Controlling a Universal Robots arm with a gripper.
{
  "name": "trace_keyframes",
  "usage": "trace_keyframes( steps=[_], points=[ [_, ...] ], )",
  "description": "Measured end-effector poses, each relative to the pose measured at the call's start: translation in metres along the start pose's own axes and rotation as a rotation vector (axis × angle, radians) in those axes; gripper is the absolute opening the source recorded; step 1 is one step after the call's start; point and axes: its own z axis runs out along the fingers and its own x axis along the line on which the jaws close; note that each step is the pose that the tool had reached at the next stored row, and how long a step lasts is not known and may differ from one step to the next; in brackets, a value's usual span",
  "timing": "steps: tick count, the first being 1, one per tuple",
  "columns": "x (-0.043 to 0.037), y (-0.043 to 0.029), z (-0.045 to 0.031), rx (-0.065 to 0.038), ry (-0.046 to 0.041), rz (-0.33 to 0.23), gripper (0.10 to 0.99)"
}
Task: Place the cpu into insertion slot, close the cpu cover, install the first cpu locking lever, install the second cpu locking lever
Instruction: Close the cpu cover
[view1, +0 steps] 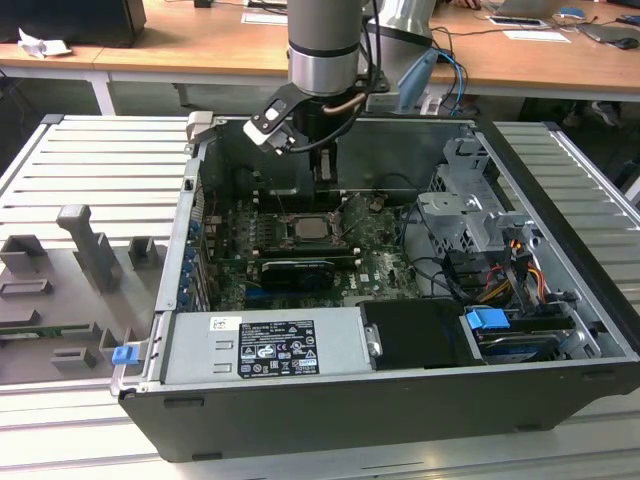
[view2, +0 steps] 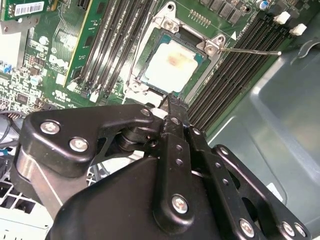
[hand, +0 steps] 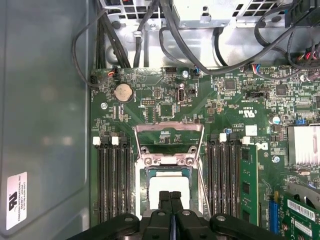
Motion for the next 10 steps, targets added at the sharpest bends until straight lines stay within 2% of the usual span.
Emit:
trace_keyframes(
  steps=[10],
  points=[
    [0.0001,0.0024,-0.0030,0.000,-0.0003,0.000,0.106]
  ],
)
